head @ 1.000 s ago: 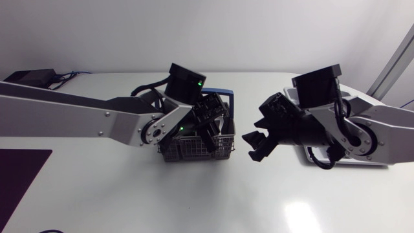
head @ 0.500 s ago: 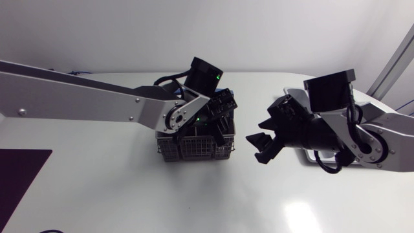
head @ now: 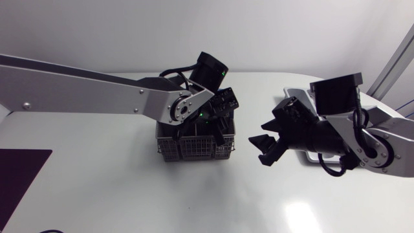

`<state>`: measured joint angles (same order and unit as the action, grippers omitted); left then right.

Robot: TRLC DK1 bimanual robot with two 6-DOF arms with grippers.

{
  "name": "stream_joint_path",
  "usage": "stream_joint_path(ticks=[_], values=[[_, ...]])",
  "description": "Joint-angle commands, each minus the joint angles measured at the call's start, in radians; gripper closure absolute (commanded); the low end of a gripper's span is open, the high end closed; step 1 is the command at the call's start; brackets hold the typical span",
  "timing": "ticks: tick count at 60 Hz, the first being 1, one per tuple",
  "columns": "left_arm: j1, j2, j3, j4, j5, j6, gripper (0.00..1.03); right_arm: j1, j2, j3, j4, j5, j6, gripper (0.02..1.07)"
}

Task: Unload the cutlery basket into the drawer organizer.

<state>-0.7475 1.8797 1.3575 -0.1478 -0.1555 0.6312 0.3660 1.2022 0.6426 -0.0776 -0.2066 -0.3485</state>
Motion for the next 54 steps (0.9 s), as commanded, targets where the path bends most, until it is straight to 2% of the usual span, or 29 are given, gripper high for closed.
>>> stream_joint_path(ticks=[1,21,25,35,54], values=[[-0.009,0.047,-0.008,-0.055,0.011,-0.001,0.70,-0.006,-0.012,-0.024,0.012,-0.004,-0.014,0.36],[-0.019,0.073,-0.015,-0.059,0.022,0.001,0.73,-0.007,-0.013,-0.031,0.016,-0.004,-0.014,0.36],[-0.023,0.079,-0.017,-0.059,0.022,0.001,0.79,-0.007,-0.013,-0.032,0.018,-0.004,-0.014,0.36],[-0.033,0.079,-0.037,-0.059,0.022,-0.001,0.84,-0.009,-0.010,-0.037,0.029,-0.004,-0.015,0.36],[-0.046,-0.010,-0.138,-0.059,0.022,-0.014,0.88,-0.007,-0.013,-0.043,0.030,-0.004,-0.015,0.36]])
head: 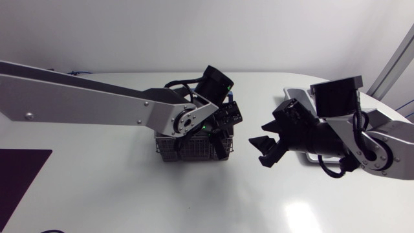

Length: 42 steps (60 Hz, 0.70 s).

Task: Unload the cutlery basket into the drawer organizer.

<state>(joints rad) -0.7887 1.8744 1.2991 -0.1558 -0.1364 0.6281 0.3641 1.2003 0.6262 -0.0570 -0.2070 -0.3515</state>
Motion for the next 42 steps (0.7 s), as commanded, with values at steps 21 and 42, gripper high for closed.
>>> stream_joint_path(ticks=[21,42], values=[[-0.012,-0.176,-0.261,0.164,-0.037,-0.084,0.71,-0.002,-0.011,-0.034,0.009,-0.003,-0.012,0.36],[0.046,-0.251,-0.342,0.320,-0.034,-0.183,0.64,0.006,-0.010,-0.040,0.023,-0.003,-0.010,0.35]])
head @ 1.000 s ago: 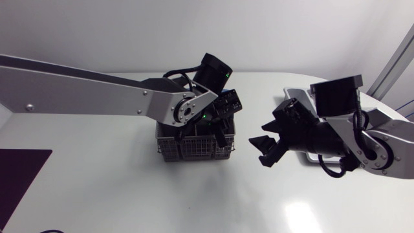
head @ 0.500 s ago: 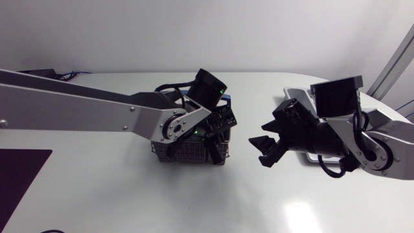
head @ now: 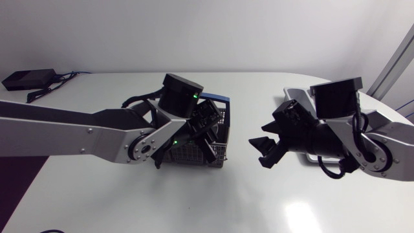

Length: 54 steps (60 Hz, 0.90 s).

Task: Unload the cutlery basket into the drawer organizer.

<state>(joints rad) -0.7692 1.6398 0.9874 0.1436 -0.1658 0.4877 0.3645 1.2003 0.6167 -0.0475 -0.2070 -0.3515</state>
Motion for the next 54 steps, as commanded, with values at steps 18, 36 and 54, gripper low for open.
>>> stream_joint_path(ticks=[18,36,54], values=[[0.130,0.008,-0.053,0.062,0.239,-0.136,0.55,0.005,0.002,-0.035,0.028,-0.003,-0.012,0.35],[0.162,0.028,-0.066,0.093,0.382,-0.133,0.52,0.004,0.019,-0.035,0.038,-0.003,-0.014,0.35],[0.191,0.068,-0.098,0.226,0.387,-0.186,0.52,0.001,0.062,-0.028,0.052,0.001,-0.014,0.35]])
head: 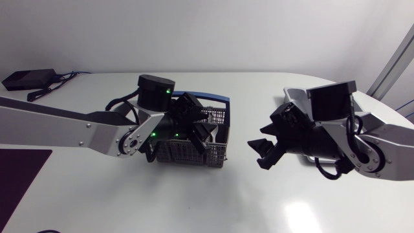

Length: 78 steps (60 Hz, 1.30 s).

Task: Unload the cutlery basket into the drawer organizer.

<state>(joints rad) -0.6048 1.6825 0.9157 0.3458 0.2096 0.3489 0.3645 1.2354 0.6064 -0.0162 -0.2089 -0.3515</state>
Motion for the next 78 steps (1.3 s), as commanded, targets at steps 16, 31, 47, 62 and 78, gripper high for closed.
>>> stream_joint_path(ticks=[16,31,47,62,78], values=[[0.066,0.051,0.005,0.012,0.131,-0.103,0.52,0.004,0.059,-0.007,0.022,0.006,-0.014,0.35],[0.074,0.095,0.038,0.013,0.171,-0.106,0.52,0.002,0.072,-0.005,0.022,0.008,-0.014,0.35],[0.068,0.125,0.057,0.041,0.171,-0.087,0.52,0.002,0.078,-0.005,0.022,0.008,-0.015,0.35],[0.060,0.143,0.069,0.053,0.171,-0.079,0.52,0.002,0.088,-0.002,0.030,0.009,-0.017,0.35],[0.050,0.155,0.075,0.047,0.180,-0.079,0.72,0.002,0.091,-0.004,0.035,0.009,-0.017,0.35]])
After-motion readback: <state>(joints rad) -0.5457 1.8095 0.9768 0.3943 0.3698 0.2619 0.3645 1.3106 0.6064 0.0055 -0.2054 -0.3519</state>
